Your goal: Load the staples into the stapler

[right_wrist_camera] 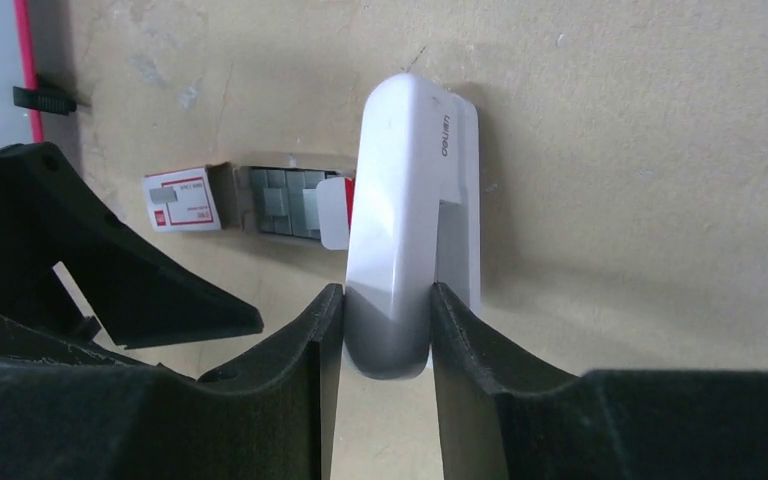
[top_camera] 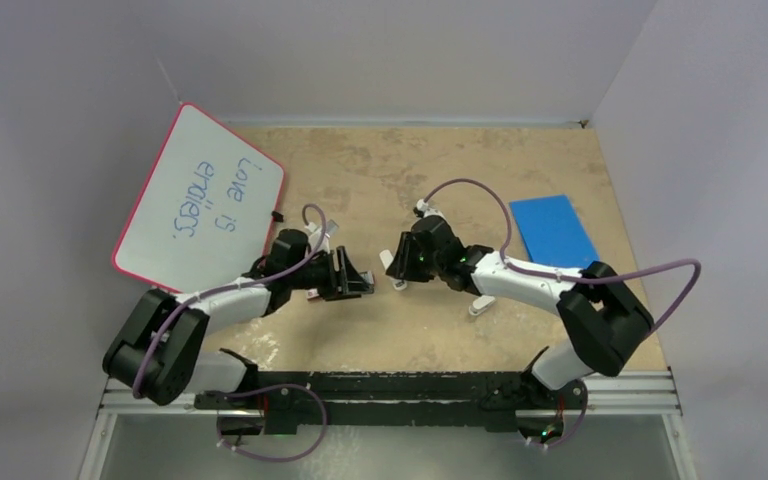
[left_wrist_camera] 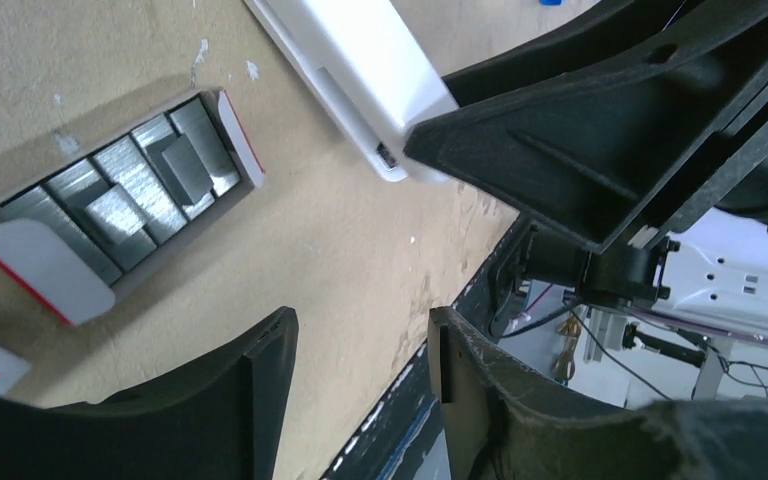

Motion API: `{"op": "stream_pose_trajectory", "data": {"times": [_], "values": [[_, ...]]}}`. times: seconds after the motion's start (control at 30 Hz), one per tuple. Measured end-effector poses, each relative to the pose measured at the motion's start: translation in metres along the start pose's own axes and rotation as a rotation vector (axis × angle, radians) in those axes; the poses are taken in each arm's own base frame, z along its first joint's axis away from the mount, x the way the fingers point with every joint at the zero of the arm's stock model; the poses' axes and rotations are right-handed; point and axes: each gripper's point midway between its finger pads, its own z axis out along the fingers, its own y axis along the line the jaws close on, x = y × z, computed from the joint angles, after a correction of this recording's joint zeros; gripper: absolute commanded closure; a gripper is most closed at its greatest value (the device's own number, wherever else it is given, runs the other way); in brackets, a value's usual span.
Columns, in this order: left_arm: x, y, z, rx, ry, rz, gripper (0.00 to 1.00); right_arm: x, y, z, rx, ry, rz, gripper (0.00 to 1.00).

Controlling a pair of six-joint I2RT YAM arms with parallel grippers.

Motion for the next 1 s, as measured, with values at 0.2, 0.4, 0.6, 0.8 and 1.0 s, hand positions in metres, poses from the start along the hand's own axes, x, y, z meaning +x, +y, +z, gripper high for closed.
{"op": "stream_pose_trajectory", "data": {"times": [0.2,0.4,0.6,0.8,1.0], "values": [[0.002,0.0,0.022,-0.004,-0.013,0.005,0.5,0.006,-0.003,0.013,0.002,0.019,0.0,0.64],[0.008,0.006,0.04,-0.046,-0.002,-0.005,0.51,0.003,-0.004,0.013,0.019,0.016,-0.007,0.4],[-0.005,0.0,0.046,-0.058,-0.046,0.012,0.51,-0.01,0.0,0.009,0.043,-0.001,-0.084,0.28],[-0.006,0.006,0.046,-0.09,-0.057,0.005,0.49,-0.01,0.0,0.002,0.095,0.006,-0.179,0.3],[-0.009,0.008,0.042,-0.113,-0.086,0.012,0.63,0.007,-0.005,0.002,0.153,0.056,-0.251,0.31]]}}
